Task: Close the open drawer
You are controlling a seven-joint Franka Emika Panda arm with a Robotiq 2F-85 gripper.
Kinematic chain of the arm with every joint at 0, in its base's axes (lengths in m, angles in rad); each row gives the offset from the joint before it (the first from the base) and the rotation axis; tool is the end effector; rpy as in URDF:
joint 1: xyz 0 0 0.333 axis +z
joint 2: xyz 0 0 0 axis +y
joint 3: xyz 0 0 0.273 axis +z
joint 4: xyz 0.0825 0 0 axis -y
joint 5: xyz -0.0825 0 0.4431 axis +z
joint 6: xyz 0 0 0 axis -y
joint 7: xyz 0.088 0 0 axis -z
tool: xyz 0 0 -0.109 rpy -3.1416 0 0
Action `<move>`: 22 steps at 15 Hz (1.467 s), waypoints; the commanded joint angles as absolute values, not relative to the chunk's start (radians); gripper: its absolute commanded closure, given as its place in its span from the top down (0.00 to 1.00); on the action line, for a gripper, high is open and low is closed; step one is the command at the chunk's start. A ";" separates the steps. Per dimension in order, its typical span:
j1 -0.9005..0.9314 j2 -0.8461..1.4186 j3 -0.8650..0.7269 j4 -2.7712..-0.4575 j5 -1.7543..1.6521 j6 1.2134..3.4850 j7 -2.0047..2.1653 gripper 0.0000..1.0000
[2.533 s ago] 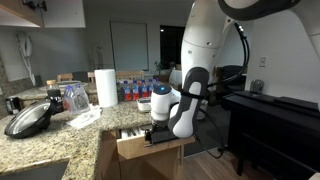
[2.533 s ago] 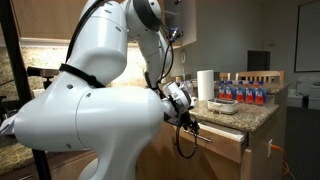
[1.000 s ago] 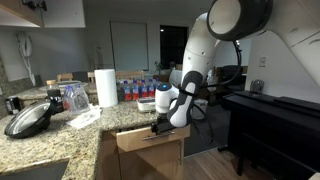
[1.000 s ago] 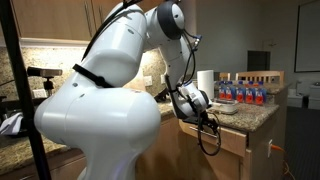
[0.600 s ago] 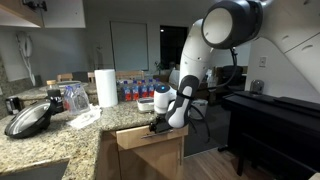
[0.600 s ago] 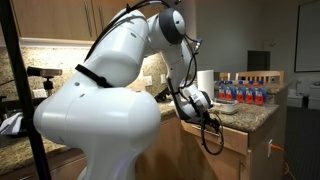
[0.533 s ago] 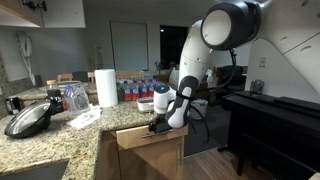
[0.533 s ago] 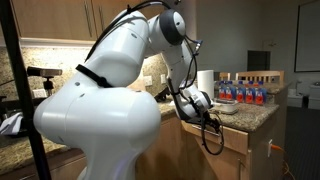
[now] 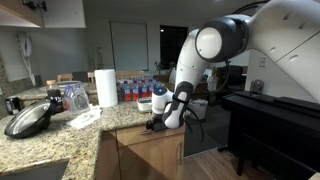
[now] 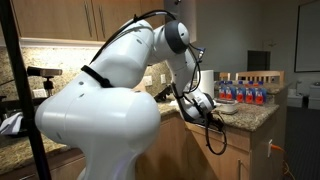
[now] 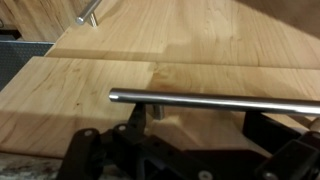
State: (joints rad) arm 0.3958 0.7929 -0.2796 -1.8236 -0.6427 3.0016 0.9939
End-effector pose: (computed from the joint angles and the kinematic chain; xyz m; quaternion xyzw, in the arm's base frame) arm 0.6509 0.1186 0.0585 0.9650 -0.0646 0.2435 0.0734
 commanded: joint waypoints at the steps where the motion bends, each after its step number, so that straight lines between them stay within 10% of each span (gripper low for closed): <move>1: 0.387 0.888 -0.285 -1.752 -0.642 3.020 1.001 1.00; 22: 1.124 0.604 -0.820 -2.293 -0.578 3.156 1.328 1.00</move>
State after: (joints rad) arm 1.0219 0.6797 -0.7485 -2.1563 -0.6536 3.1176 1.3789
